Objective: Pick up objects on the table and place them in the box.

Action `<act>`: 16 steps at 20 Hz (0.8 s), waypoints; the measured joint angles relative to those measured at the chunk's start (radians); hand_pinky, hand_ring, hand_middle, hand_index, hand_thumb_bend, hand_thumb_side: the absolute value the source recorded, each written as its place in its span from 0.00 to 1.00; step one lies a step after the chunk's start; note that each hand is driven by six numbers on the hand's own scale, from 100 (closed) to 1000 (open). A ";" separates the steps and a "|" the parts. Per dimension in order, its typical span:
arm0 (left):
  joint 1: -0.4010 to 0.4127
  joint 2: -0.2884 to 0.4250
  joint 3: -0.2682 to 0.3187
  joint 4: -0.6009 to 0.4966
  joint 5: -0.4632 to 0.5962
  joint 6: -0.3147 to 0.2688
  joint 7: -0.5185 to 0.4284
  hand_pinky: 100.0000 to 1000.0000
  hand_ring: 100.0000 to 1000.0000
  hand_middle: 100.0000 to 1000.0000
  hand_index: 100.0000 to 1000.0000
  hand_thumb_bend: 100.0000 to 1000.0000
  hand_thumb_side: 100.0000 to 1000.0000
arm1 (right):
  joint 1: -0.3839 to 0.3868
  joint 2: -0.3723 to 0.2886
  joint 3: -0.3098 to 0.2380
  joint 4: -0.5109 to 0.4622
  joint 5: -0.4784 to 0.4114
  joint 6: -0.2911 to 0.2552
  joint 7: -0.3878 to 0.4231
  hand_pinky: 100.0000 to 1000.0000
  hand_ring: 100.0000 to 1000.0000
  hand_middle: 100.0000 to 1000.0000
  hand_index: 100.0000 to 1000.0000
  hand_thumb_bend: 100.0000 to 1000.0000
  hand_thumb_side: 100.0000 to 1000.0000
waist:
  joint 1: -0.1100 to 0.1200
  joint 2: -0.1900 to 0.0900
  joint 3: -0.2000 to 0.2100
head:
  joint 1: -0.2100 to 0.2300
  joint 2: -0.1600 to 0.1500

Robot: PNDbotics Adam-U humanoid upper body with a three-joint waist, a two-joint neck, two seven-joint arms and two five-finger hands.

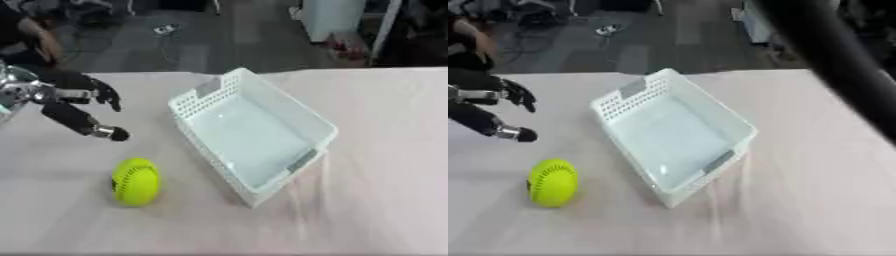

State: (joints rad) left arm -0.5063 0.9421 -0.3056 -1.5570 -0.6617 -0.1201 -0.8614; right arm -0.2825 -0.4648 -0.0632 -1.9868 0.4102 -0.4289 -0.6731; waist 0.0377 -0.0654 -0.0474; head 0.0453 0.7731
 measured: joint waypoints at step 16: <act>0.019 0.045 -0.084 -0.016 -0.017 -0.022 -0.045 1.00 0.91 0.92 0.88 0.72 1.00 | -0.004 -0.003 0.001 0.000 -0.010 -0.002 0.006 0.27 0.45 0.52 0.55 0.00 1.00 | 0.004 0.000 -0.006 | -0.001 0.000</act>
State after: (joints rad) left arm -0.4874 0.9870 -0.3900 -1.5731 -0.6790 -0.1421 -0.9066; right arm -0.2868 -0.4675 -0.0620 -1.9868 0.4006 -0.4311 -0.6668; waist 0.0414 -0.0654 -0.0535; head 0.0446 0.7732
